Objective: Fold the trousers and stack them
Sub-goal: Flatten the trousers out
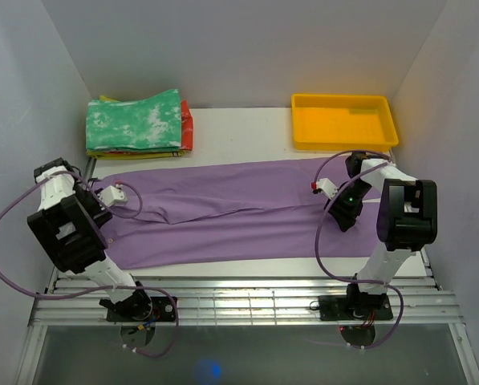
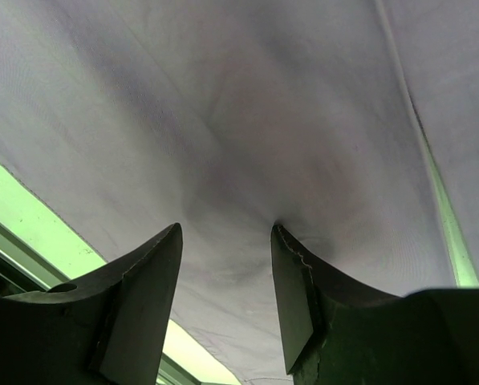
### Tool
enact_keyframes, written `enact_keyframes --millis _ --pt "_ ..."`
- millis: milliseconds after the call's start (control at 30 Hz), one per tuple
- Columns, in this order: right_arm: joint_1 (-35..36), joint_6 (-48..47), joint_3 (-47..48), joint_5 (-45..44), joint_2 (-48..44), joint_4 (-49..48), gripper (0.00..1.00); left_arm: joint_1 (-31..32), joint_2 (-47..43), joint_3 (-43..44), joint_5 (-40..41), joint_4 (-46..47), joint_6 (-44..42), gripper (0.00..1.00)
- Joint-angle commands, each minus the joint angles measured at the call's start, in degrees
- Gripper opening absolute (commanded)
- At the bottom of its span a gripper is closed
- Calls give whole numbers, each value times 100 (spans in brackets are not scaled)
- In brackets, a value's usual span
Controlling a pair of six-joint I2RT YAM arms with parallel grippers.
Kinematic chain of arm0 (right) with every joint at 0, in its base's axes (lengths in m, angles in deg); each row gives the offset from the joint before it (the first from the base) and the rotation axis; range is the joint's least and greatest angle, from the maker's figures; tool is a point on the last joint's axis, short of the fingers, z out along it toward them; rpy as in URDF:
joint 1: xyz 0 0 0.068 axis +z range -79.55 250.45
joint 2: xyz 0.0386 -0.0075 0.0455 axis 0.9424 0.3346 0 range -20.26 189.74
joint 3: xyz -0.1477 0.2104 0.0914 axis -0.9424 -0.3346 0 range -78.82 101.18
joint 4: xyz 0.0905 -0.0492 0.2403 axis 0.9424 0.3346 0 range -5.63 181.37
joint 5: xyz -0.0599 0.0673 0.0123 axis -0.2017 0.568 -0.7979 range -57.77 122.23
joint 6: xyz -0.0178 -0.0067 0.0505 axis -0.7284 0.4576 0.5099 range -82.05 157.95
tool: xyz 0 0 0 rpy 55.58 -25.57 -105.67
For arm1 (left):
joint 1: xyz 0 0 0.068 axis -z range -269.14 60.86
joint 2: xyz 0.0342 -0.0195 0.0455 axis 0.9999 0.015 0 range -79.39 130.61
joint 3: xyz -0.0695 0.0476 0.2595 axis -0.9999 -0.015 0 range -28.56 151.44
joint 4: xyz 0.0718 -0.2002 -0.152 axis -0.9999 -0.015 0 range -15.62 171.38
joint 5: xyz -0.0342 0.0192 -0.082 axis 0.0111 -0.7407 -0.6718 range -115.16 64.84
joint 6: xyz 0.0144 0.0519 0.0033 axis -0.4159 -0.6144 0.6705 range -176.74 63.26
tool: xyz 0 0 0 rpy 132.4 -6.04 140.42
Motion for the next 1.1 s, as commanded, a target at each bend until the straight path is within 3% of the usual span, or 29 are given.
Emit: enact_keyframes --millis 0,100,300,733,867,1033,1067 --pt "-54 -47 25 8 29 -141 55 -412 -1068 -641 -8 -513 -476 75" --pt "-54 -12 51 26 29 -141 55 -562 -1509 -1397 159 -162 -783 88" --pt "-54 -11 69 17 -6 -97 55 -948 -2020 -2496 467 418 -1294 88" --pt "-107 -29 -178 -229 82 -334 56 -1309 -1827 -3508 1170 2414 -2146 88" --pt "-142 -47 -213 -255 73 -395 55 -1362 -1862 -3693 1109 2642 -2357 76" --pt "-221 -126 -353 -361 82 -545 52 -1371 -1985 -3895 925 3021 -2778 27" --pt "-247 -126 -362 -370 91 -554 51 -1371 -2011 -3878 889 3021 -2823 22"
